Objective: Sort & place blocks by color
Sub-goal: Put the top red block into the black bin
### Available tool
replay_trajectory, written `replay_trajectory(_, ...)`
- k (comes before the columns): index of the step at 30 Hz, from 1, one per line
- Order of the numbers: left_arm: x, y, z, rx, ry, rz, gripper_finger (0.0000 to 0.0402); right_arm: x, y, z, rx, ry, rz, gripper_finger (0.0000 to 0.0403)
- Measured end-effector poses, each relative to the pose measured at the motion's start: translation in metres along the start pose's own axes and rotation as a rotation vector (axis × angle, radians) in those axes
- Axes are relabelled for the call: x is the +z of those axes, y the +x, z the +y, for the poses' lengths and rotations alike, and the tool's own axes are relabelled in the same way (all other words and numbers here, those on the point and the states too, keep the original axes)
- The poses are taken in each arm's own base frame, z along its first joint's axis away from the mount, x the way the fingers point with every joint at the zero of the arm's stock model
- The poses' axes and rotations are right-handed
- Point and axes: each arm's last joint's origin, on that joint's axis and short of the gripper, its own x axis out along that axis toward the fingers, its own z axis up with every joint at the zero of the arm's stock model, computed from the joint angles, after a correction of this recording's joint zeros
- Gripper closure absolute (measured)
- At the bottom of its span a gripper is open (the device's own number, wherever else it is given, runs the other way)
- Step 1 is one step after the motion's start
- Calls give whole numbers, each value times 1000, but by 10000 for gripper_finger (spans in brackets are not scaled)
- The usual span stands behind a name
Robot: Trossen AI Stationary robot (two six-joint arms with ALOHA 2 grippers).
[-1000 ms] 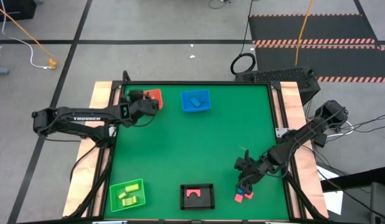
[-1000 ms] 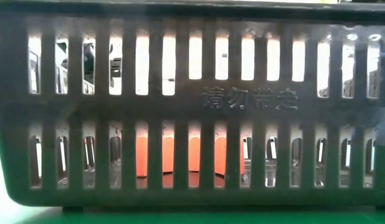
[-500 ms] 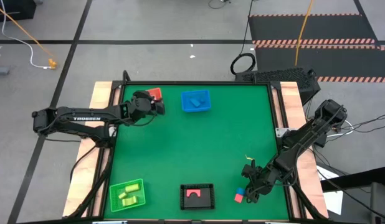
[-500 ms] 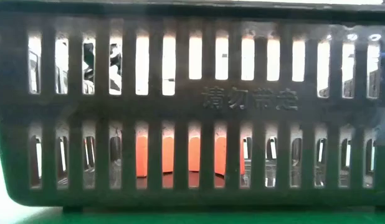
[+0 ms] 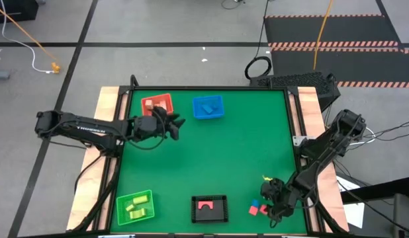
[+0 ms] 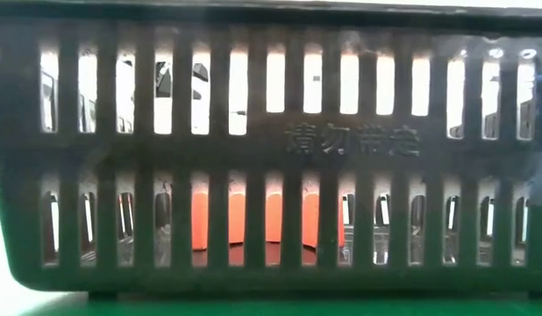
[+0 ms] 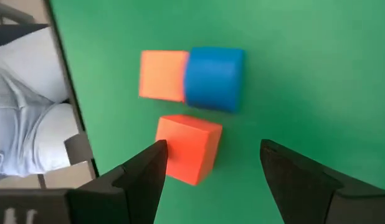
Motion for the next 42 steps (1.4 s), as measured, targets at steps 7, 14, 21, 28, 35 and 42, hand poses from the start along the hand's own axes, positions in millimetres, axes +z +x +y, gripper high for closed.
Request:
replay_trajectory(7, -4, -5, -8, -43, 10, 11, 188, -6, 20, 3, -38, -167, -63, 156)
replay_trajectory(14, -5, -6, -10, -51, 2, 15, 188, -4, 19, -7, -179, -275, -162, 156)
replay_trajectory(21, -5, -6, -10, -52, -15, 14, 188, 1, 8, -23, -375, -266, -295, 156)
replay_trajectory(28, -6, -6, -11, -58, -40, 15, 188, 12, -7, -33, -446, -174, -418, 156)
replay_trajectory(35, -6, -7, -12, -64, -36, 16, 188, 18, -29, -26, -307, -80, -501, 156)
replay_trajectory(42, -6, -7, -12, -65, -33, 16, 188, 18, -23, -25, -314, -65, -493, 145)
